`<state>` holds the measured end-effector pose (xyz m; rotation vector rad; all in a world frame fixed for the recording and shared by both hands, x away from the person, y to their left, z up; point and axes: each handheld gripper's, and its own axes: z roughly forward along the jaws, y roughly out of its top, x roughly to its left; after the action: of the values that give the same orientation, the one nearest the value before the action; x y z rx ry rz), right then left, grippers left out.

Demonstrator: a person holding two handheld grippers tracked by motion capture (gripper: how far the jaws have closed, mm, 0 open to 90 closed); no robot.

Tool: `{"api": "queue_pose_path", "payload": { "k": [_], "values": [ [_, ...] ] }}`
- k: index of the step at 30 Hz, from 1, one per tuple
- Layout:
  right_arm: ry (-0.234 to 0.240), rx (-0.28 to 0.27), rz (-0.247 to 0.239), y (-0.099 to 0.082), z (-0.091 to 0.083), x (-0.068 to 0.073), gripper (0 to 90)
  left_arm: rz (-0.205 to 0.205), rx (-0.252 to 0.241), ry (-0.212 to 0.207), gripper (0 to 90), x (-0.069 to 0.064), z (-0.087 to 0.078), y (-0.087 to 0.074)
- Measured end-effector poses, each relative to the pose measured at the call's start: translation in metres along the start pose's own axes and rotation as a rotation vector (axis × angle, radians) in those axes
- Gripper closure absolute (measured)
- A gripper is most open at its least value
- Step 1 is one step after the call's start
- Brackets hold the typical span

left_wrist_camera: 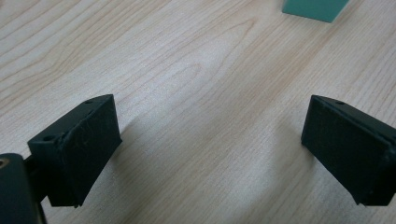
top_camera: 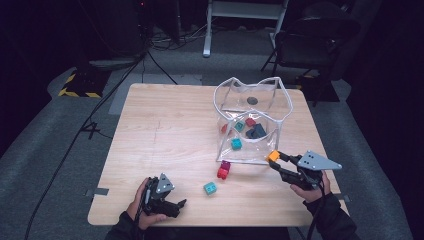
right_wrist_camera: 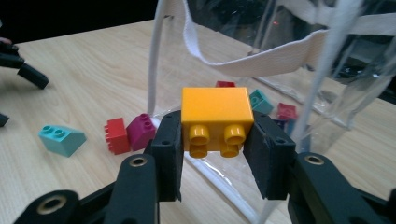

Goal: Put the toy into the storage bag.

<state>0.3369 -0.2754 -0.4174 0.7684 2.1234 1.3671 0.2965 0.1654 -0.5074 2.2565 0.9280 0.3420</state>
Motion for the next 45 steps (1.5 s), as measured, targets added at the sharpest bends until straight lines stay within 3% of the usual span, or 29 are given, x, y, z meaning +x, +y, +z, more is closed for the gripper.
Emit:
{"api": "queue_pose_path", "payload": {
  "k": [15,26,28,37,45],
  "values": [
    [-0.054,-0.058,0.014,0.017,-0.017,-0.01,59.0,0.0,0.0,0.0,4.7,0.0,0.0,0.0],
    [-0.083,-0.135,-0.006,0.062,-0.029,-0.017,59.0,-0.001,0.0,-0.001,4.7,0.0,0.0,0.0],
    [-0.107,-0.147,-0.005,0.069,-0.029,-0.019,59.0,-0.001,0.001,0.0,4.7,0.0,0.0,0.0],
    [-0.141,-0.155,0.01,0.097,-0.017,-0.029,59.0,-0.003,0.0,-0.002,4.6,0.0,0.0,0.0],
    [-0.174,-0.145,0.025,0.108,-0.001,-0.038,59.0,-0.003,0.0,-0.002,4.6,0.0,0.0,0.0]
  ]
}}
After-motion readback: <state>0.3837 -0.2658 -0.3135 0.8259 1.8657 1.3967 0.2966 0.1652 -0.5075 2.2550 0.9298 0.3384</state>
